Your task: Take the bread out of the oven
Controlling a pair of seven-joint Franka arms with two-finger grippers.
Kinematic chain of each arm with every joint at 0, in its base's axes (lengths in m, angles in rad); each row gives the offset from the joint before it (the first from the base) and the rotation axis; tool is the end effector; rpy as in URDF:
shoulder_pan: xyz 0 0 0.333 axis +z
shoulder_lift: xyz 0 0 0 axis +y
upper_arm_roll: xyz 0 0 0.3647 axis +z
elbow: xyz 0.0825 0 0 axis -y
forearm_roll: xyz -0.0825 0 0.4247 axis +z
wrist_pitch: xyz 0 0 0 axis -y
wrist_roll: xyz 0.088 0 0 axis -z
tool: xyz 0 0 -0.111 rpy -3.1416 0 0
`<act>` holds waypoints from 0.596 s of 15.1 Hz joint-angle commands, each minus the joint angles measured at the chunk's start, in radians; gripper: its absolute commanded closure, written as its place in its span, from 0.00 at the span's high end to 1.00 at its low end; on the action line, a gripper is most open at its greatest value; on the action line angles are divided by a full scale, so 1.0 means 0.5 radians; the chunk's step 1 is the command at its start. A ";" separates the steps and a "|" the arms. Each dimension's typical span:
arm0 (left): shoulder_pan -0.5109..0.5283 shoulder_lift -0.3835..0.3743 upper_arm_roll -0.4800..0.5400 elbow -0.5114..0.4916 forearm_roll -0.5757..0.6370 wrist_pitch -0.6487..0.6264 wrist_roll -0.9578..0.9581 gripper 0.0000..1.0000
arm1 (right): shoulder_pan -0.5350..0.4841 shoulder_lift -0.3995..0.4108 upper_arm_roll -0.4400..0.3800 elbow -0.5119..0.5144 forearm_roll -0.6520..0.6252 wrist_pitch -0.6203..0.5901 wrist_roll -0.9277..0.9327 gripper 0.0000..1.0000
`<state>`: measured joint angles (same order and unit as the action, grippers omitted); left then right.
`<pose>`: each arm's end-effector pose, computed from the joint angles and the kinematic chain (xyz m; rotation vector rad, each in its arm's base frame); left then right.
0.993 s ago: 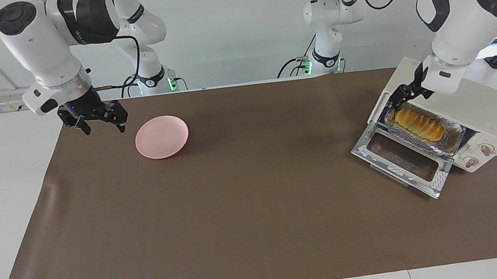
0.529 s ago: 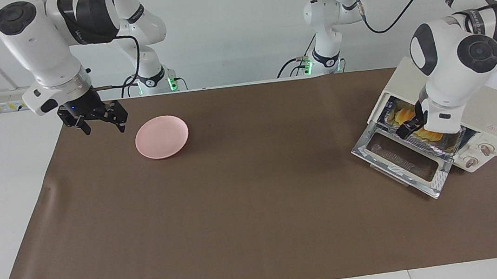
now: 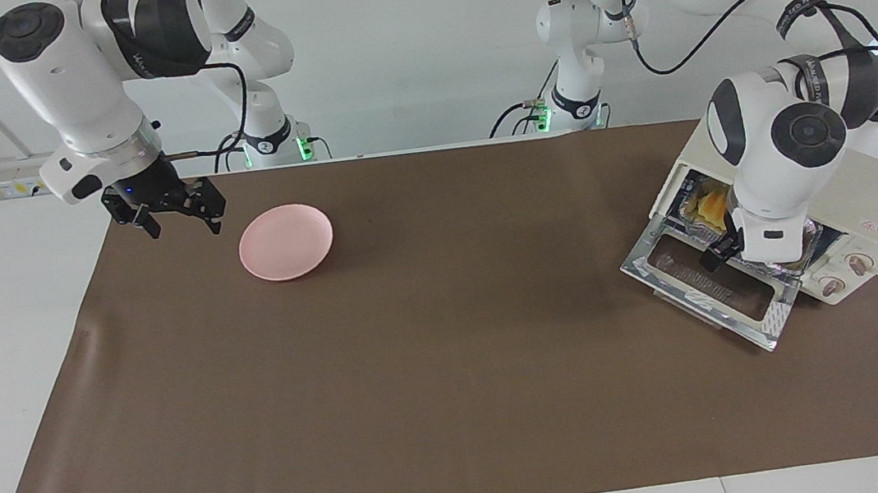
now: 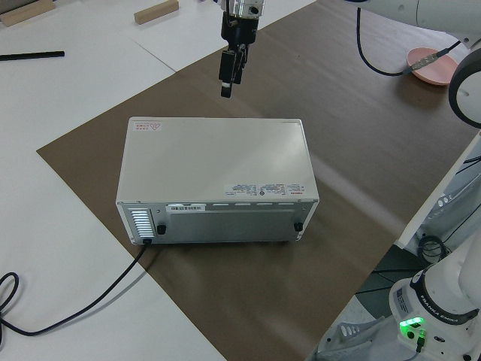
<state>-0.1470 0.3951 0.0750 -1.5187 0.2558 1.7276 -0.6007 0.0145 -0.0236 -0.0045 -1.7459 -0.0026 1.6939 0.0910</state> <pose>0.7106 -0.0344 0.4516 -2.7417 -0.6445 0.1172 0.5909 0.0056 0.6035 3.1348 -0.1265 -0.0443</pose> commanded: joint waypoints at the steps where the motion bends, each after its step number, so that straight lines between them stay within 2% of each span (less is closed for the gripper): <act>1: -0.004 -0.091 0.006 -0.202 0.080 0.122 -0.160 1.00 | -0.026 -0.026 0.018 -0.012 -0.035 -0.022 -0.056 1.00; 9: -0.001 -0.078 0.006 -0.359 0.130 0.303 -0.241 1.00 | -0.023 -0.026 0.018 -0.012 -0.035 -0.022 -0.053 1.00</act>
<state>-0.1470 0.3922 0.0786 -1.6283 0.2936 1.8298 -0.6899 0.0145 -0.0236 -0.0045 -1.7459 -0.0026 1.6939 0.0910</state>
